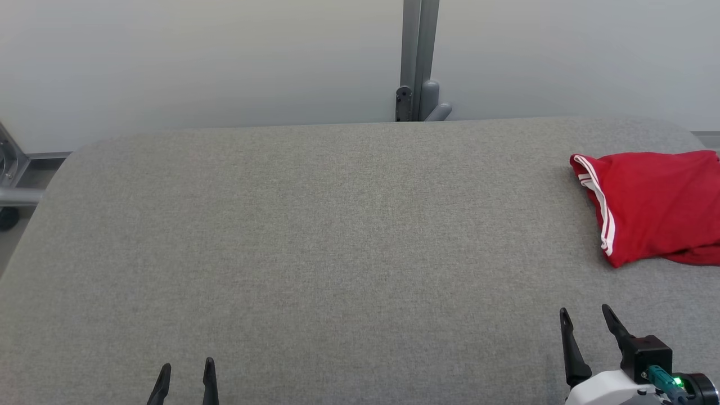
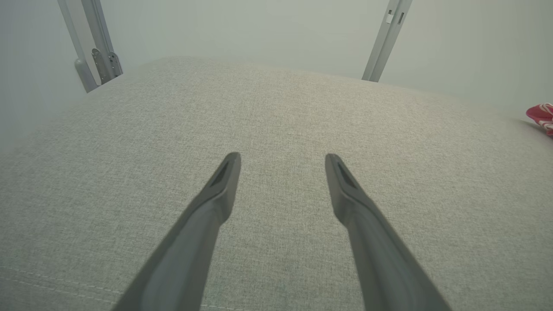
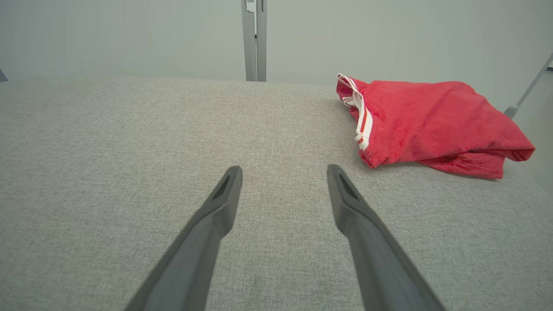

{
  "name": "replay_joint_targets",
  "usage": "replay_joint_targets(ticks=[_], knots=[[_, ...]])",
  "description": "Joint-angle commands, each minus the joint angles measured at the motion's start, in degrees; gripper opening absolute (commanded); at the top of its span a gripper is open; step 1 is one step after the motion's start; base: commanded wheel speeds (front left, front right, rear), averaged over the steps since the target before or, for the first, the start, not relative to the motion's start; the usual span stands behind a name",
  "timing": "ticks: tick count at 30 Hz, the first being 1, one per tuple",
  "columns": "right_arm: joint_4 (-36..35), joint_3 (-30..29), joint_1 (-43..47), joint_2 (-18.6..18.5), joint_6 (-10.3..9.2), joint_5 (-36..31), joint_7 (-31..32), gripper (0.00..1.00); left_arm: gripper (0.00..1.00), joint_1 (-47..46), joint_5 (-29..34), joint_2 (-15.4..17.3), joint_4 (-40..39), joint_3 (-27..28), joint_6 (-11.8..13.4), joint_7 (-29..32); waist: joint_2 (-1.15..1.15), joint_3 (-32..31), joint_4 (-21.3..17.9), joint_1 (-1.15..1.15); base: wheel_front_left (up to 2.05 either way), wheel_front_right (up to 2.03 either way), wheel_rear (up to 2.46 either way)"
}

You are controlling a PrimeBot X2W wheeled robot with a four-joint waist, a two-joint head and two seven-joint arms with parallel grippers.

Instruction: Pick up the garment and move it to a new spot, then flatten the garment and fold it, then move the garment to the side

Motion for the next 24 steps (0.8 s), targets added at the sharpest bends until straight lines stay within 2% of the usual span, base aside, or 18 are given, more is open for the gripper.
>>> replay_joint_targets(ticks=[1,3,4,10,24], knots=[[-0.91,-0.13,-1.12,-0.35,-0.02,-0.14,-0.08,1.00,1.00,-0.88,-0.02,0.11,-0.89,0.12,-0.03,-0.10,0.00,0.07,-0.03,0.00,0.00,0.00,0.00],[-1.01,-0.02,-1.20,-0.36,-0.02,-0.39,-0.08,1.00,1.00,-0.98,-0.05,0.12,-0.90,0.10,-0.07,-0.11,0.00,0.13,-0.05,0.00,0.00,0.00,0.00],[-0.08,0.03,-0.03,-0.01,0.00,-0.13,0.00,0.00,0.00,-0.02,-0.06,-0.01,-0.01,0.00,0.00,-0.01,0.00,0.14,-0.06,0.00,0.00,0.00,0.00],[2.15,-0.32,0.01,0.41,0.00,0.92,0.77,0.00,0.00,0.00,-1.12,-0.14,1.93,0.03,-0.03,0.55,0.00,0.19,-0.09,0.00,0.00,0.00,0.00],[0.72,-0.46,-1.96,0.22,-0.01,19.41,5.01,0.00,0.00,-3.74,-16.63,-0.08,1.81,1.51,-0.43,4.66,0.00,0.55,-0.32,0.00,0.00,0.00,0.00]])
